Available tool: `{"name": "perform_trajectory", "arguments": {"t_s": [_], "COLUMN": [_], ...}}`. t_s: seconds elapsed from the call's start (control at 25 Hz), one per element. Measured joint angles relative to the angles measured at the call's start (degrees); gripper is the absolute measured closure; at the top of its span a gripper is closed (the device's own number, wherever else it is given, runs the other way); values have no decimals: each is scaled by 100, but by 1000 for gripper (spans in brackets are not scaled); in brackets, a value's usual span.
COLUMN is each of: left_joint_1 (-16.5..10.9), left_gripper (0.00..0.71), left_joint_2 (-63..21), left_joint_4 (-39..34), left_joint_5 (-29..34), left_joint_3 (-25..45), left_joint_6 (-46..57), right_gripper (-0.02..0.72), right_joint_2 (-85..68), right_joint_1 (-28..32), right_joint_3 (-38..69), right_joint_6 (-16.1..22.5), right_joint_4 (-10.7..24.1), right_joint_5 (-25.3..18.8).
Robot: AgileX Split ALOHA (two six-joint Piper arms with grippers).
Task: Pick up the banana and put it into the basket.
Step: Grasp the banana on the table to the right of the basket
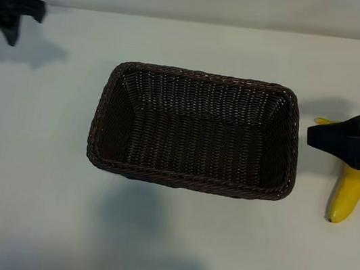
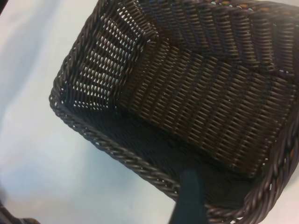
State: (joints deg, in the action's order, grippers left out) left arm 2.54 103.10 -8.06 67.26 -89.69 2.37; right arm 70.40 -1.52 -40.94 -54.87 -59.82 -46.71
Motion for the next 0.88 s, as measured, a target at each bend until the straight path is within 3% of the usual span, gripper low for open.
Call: {"name": "perform_trajectory", "arguments": {"t_s": [0.16,0.28,0.68,0.88], "left_joint_1": [-531,-715,-721,-721], "left_gripper": [148,148,148,148], "left_joint_2": [0,-37,-1022,-1966], "left_joint_4": [-51,-124,-85,-33], "left_joint_5": [0,0,6,6], "left_joint_3": [-2,-2,39,884], "left_joint_6": [-5,-20,-130,-184], "right_gripper": [125,125,125,125], "right_joint_2": [0,0,0,0], "right_joint_1": [0,0,0,0], "right_joint_3": [0,0,0,0], "right_joint_6": [0,0,0,0], "right_joint_4": [2,2,2,2], "right_joint_5": [0,0,0,0]}}
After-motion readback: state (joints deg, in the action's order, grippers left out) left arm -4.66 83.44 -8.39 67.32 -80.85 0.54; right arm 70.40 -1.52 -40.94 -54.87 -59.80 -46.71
